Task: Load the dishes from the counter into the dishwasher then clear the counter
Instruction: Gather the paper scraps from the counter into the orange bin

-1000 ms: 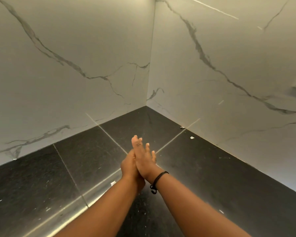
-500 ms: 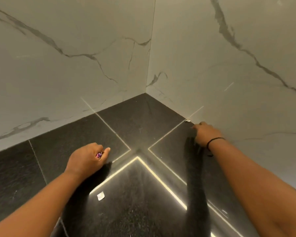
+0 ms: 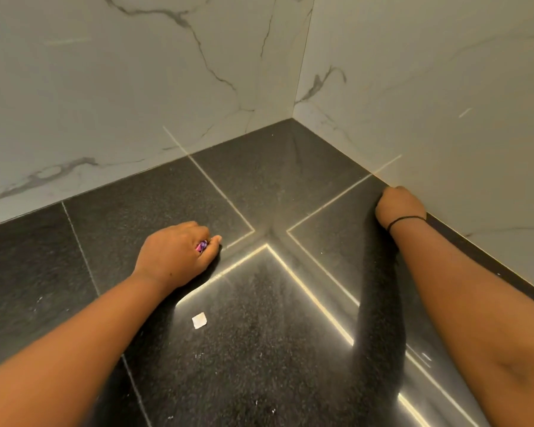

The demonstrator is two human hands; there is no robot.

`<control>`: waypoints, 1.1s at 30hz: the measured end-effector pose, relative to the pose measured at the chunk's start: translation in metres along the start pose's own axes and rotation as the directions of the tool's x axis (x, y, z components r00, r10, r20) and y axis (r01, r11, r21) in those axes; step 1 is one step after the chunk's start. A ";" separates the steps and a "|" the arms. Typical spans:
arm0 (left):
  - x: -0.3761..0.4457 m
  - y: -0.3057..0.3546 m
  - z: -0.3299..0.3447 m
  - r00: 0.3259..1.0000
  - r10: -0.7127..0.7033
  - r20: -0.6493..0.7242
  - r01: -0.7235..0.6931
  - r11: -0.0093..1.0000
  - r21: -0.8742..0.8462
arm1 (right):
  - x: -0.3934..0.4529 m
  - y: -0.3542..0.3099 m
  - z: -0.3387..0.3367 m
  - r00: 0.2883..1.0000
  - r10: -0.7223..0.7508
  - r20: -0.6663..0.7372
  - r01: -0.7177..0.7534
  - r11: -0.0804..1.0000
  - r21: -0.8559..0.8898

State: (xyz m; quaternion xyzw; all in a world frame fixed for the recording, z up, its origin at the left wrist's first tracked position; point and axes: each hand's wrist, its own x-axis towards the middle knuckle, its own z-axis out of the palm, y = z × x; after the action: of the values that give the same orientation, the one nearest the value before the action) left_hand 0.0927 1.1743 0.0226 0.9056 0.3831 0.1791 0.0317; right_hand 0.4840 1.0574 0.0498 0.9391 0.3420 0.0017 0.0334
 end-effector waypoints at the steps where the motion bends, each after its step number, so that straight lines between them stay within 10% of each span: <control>1: -0.002 0.001 -0.003 1.000 -0.004 0.014 0.004 1.000 -0.007 | -0.012 0.006 0.000 0.999 0.039 0.006 -0.039 0.999 0.012; 11: 0.001 0.007 -0.010 0.994 -0.080 0.078 0.086 0.994 -0.066 | -0.178 -0.065 -0.007 0.980 -0.198 0.021 0.188 0.955 0.228; 20: -0.045 0.006 -0.031 0.974 -0.201 0.103 0.220 0.946 -0.238 | -0.335 -0.189 -0.023 0.741 -0.669 0.054 0.611 0.706 0.359; 33: -0.175 0.025 -0.082 0.869 -0.436 0.234 0.489 0.828 -0.273 | -0.382 -0.145 -0.036 0.724 -0.685 0.077 0.658 0.720 0.222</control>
State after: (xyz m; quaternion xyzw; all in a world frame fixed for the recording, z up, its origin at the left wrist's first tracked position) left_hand -0.0310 1.0269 0.0513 0.7791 0.5530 0.1525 0.2530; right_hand 0.0977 0.9247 0.0837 0.7467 0.6549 -0.1138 -0.0265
